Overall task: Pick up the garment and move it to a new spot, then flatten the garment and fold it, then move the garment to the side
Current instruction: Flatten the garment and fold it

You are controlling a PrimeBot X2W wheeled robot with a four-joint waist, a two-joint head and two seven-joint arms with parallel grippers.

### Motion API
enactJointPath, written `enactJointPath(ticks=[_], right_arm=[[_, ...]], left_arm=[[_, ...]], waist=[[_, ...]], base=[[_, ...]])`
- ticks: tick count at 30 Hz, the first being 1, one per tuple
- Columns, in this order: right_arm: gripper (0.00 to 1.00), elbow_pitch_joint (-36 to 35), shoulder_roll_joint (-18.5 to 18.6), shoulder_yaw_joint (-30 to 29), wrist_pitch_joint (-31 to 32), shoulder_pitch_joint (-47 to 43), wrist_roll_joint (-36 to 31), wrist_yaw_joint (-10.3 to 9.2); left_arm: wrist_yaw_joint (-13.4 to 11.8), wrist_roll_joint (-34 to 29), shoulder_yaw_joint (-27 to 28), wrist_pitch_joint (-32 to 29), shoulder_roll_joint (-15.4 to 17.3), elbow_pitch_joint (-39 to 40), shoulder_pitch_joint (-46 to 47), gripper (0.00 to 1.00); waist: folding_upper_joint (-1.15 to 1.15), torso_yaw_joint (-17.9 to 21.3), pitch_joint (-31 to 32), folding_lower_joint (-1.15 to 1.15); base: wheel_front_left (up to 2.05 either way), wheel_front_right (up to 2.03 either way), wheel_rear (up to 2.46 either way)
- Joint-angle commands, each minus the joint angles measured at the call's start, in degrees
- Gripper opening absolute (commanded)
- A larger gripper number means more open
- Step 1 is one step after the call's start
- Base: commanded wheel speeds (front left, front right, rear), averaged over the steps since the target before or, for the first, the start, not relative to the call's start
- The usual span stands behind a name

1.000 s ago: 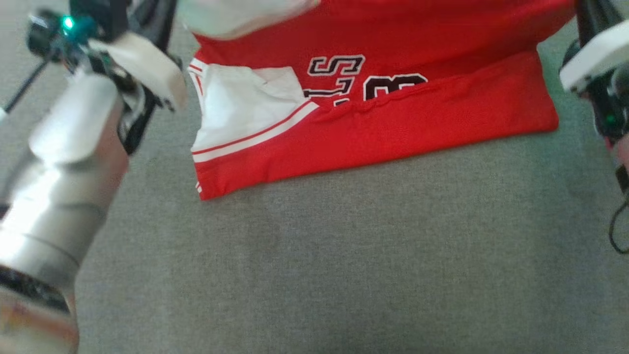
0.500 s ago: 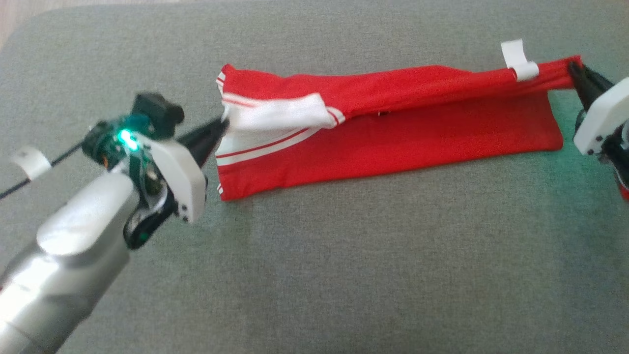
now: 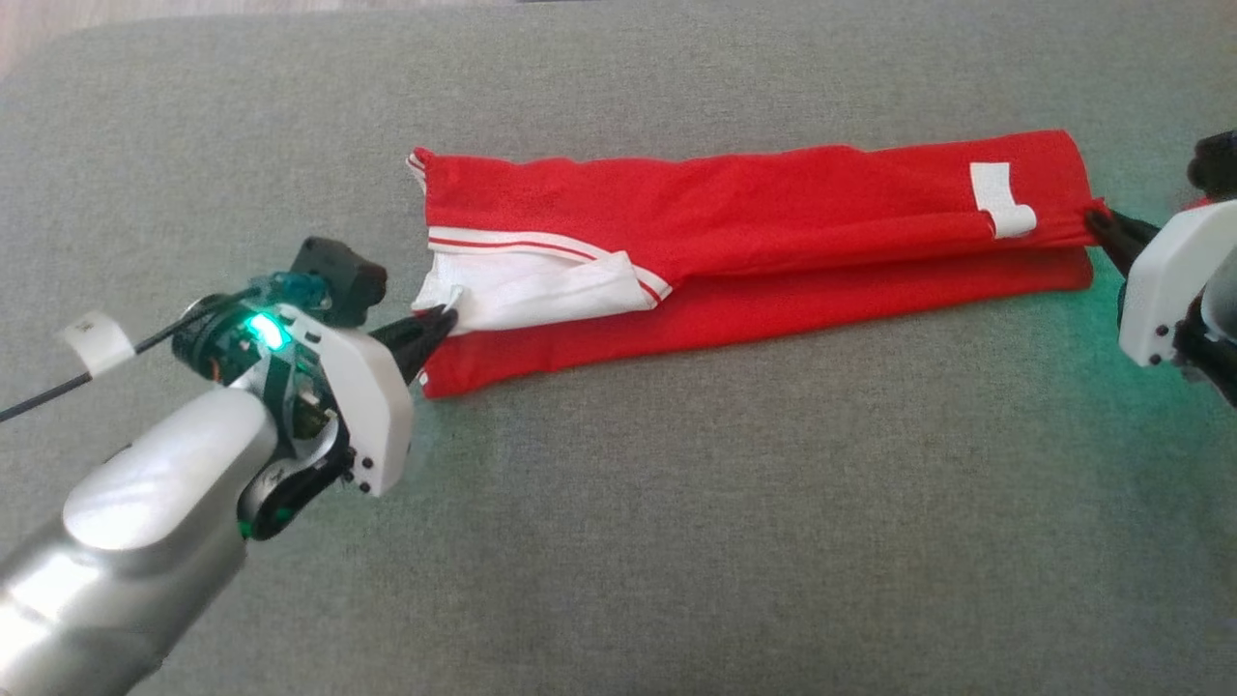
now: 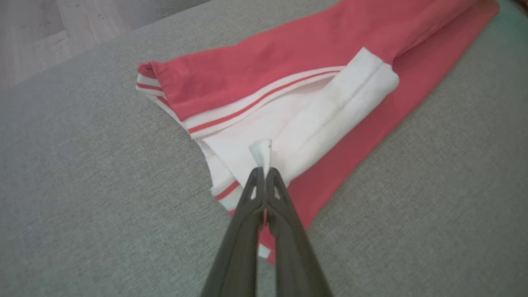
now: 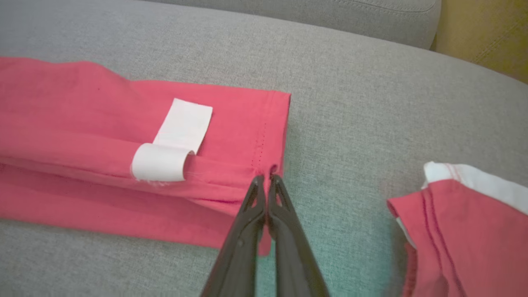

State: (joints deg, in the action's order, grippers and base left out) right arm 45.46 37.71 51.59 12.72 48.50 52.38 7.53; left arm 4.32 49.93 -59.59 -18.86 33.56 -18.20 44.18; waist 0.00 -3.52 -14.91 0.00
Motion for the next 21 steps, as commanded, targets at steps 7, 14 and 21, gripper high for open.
enactJointPath(ticks=[7, 14, 21], right_arm=[[1.0, 1.7, 1.4, 1.7, -0.8, 0.2, 1.4, -0.04], [1.0, 3.6, 0.8, -1.6, -4.5, 1.2, 6.7, -0.04], [1.0, 4.0, -0.5, -7.3, -15.1, 3.3, 10.5, -0.04]], left_arm=[[-2.0, -0.1, 2.5, -0.7, 2.3, 2.3, 1.9, 0.63], [-5.7, 0.2, 4.6, 3.1, 1.4, 1.0, 1.1, 1.0], [-11.0, 1.7, 11.3, 15.7, -2.0, -0.4, -0.3, 1.0]], waist=[[0.0, 0.8, -0.2, 0.0], [0.0, 2.1, 1.7, 0.0], [0.0, 3.2, 4.3, 0.0]], base=[[0.0, 0.0, 0.0], [0.0, 0.0, 0.0], [0.0, 0.0, 0.0]])
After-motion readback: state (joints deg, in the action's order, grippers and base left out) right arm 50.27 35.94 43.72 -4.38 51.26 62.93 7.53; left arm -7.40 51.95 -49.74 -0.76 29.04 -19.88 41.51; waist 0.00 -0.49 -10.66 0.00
